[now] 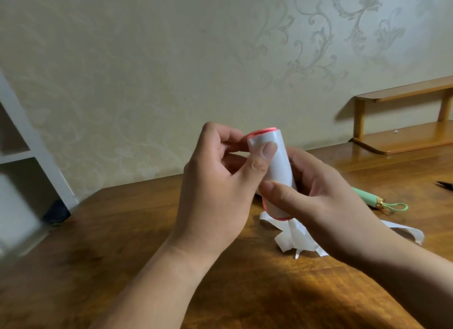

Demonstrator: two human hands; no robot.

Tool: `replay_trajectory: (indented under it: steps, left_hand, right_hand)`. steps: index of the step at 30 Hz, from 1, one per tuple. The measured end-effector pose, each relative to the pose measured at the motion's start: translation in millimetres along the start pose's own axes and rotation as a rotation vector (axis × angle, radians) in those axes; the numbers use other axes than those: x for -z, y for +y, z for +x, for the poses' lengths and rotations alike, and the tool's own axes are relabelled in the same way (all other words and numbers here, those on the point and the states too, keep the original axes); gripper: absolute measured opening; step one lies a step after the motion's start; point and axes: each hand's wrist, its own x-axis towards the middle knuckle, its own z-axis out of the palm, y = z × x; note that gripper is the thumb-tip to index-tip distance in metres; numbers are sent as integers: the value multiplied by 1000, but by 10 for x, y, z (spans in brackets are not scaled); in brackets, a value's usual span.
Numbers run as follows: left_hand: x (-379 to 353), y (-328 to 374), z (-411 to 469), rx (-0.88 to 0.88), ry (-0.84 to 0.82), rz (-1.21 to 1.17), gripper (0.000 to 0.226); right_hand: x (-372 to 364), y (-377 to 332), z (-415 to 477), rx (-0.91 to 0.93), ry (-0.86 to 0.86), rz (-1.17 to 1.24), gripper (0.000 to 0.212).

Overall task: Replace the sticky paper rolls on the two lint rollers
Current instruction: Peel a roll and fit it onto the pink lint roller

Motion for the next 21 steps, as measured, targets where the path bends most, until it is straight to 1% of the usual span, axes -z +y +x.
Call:
replay_trajectory:
  steps: [3, 7, 10, 13, 17, 18, 21]
  left_hand:
    - [12, -30, 13, 31, 0, 19, 26]
    - [21, -26, 12, 14, 2, 71, 14]
    - [17, -24, 7, 4, 35, 119, 11]
    - [-5, 1, -18, 4, 43, 136, 3]
    - [-29, -19, -41, 29, 44, 130, 1]
    - [-28, -33, -37, 47, 48, 116, 3]
    - [-30, -91, -9, 145, 48, 46, 6]
  right_hand:
    - [-8, 10, -3, 0, 6, -6, 42]
    - [3, 7, 9, -23, -6, 33, 40]
    - [6, 3, 16, -35, -23, 57, 43]
    - [10, 4, 15, -67, -50, 103, 45]
    - [17, -9, 26, -115, -81, 211, 36]
    - [10, -22, 29, -129, -80, 216, 37]
    - [-19, -21, 40, -167, -24, 170, 52]
